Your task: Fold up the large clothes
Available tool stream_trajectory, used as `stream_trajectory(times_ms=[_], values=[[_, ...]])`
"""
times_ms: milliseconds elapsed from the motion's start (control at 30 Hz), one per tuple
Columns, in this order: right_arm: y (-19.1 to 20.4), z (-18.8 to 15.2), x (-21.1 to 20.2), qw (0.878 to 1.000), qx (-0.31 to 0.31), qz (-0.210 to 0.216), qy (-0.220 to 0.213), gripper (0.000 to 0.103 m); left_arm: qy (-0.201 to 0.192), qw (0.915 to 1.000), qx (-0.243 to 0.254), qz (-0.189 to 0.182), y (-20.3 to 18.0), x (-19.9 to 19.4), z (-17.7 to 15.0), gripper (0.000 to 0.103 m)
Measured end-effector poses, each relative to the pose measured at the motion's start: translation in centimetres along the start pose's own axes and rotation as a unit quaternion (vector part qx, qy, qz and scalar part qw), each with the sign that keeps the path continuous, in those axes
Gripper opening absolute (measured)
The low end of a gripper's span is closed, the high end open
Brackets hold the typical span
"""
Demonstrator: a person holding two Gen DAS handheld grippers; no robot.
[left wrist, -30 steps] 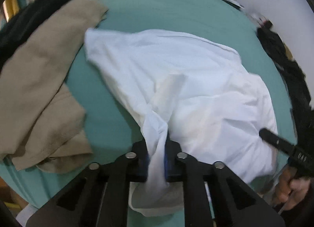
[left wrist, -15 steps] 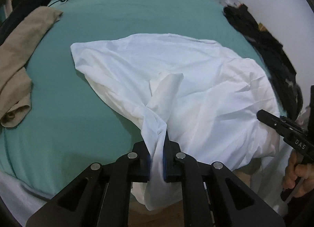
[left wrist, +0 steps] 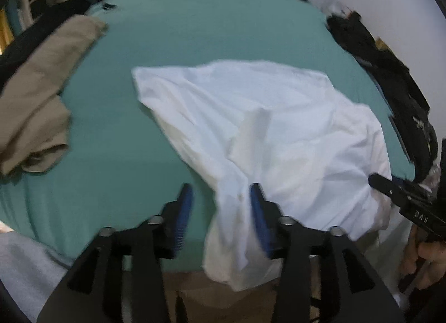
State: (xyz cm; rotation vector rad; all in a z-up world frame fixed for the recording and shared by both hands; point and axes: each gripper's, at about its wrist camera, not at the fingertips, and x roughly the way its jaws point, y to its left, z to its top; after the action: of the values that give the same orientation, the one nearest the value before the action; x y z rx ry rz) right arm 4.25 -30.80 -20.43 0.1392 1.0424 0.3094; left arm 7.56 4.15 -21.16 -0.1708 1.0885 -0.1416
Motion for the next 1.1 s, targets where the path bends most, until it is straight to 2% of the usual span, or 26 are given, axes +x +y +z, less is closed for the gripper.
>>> stream_trajectory(times_ms=[100,233,433,500,567,667,800,833,967,1100], values=[[0.1,0.3,-0.5,1.0,0.006,0.003,-0.001,0.043,-0.013,0.9994,-0.03,-0.007,1.5,-0.8,0.3,0.06],[0.1,1.0,-1.4,1.0,0.011,0.005,-0.011,0.043,-0.021,0.9982,-0.057,0.004,3.0,-0.3,0.9,0.07],[-0.3,2.2,-2.7,0.999,0.015,0.009,-0.034,0.044,-0.003,0.9931,-0.109,-0.045,4.7,2.7,1.7,0.076],[-0.5,2.4,-2.3,0.999,0.012,0.013,-0.035,0.044,-0.006,0.9911,-0.119,-0.06,4.7,3.3,1.7,0.086],[-0.7,2.5,-1.4,1.0,0.01,0.013,-0.026,0.044,-0.004,0.9915,-0.112,-0.065,4.2,3.6,1.7,0.089],[-1.2,2.5,0.0,0.999,0.017,0.025,-0.018,0.044,0.008,0.9913,-0.092,-0.094,3.2,4.1,1.8,0.089],[-2.0,2.6,1.6,0.999,0.024,0.023,-0.012,0.047,0.03,0.9815,-0.073,-0.174,1.4,4.3,1.6,0.089],[-2.2,2.6,1.9,0.999,0.028,0.028,-0.009,0.047,0.034,0.9804,-0.067,-0.182,1.0,4.3,1.5,0.089],[-2.4,2.6,2.4,0.999,0.03,0.036,-0.005,0.052,0.044,0.9845,-0.056,-0.161,-0.7,5.2,1.8,0.089],[-3.5,2.5,2.3,0.997,0.055,0.055,0.002,0.056,0.048,0.9845,-0.048,-0.162,-1.8,5.2,2.1,0.089]])
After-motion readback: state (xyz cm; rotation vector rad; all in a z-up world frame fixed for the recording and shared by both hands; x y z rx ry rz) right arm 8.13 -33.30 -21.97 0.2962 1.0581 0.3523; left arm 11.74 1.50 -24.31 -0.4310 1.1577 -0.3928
